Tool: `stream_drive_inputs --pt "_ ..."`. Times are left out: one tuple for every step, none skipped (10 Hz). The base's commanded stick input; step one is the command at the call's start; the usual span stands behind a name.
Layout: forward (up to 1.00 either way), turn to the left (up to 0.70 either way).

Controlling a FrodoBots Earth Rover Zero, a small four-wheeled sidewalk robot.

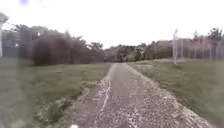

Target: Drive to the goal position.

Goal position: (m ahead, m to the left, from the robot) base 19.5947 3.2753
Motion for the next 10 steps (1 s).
stream_drive_inputs --pt "0.68 0.0" --pt "0.68 0.0" --pt "0.68 0.0" --pt "0.68 0.0" --pt "0.68 0.0" --pt "0.68 0.0" --pt "0.68 0.0" --pt "0.68 0.0" --pt "0.68 0.0" --pt "0.68 0.0"
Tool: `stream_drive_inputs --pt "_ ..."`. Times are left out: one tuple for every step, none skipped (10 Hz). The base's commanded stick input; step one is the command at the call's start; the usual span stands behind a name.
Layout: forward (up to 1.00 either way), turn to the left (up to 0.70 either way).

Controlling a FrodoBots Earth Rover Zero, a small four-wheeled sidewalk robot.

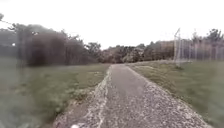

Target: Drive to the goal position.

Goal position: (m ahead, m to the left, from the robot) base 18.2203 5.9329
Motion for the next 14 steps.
stream_drive_inputs --pt "0.68 -0.09" --pt "0.68 -0.12" --pt "0.68 -0.18" --pt "0.68 -0.23" --pt "0.68 -0.28" --pt "0.68 -0.28" --pt "0.68 -0.28" --pt "0.68 0.0" --pt "0.68 0.0" --pt "0.68 0.0" --pt "0.69 0.0" --pt "0.7 0.0" --pt "0.71 0.0" --pt "0.71 0.0"
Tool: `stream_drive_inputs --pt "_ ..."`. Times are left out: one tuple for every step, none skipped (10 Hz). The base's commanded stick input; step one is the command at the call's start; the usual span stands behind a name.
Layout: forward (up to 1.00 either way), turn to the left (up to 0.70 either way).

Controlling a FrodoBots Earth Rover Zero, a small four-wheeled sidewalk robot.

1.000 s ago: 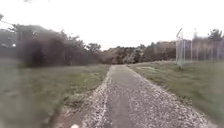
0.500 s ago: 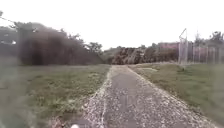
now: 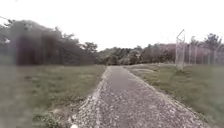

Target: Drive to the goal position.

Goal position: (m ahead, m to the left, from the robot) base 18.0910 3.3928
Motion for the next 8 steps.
stream_drive_inputs --pt "0.71 0.0" --pt "0.72 0.0" --pt "0.72 0.0" --pt "0.72 0.0" --pt "0.85 0.0" --pt "0.91 0.0" --pt "0.96 0.0" --pt "0.99 0.0"
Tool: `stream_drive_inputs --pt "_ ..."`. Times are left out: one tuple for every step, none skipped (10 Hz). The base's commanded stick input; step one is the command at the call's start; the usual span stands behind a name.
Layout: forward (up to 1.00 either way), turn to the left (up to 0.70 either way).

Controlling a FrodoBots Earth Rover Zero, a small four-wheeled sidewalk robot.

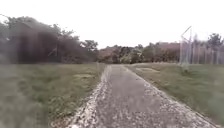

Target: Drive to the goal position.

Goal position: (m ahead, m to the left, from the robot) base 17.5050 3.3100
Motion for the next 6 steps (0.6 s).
stream_drive_inputs --pt "0.99 0.0" --pt "0.99 0.0" --pt "0.93 0.0" --pt "0.92 0.0" --pt "0.9 0.0" --pt "0.88 0.0"
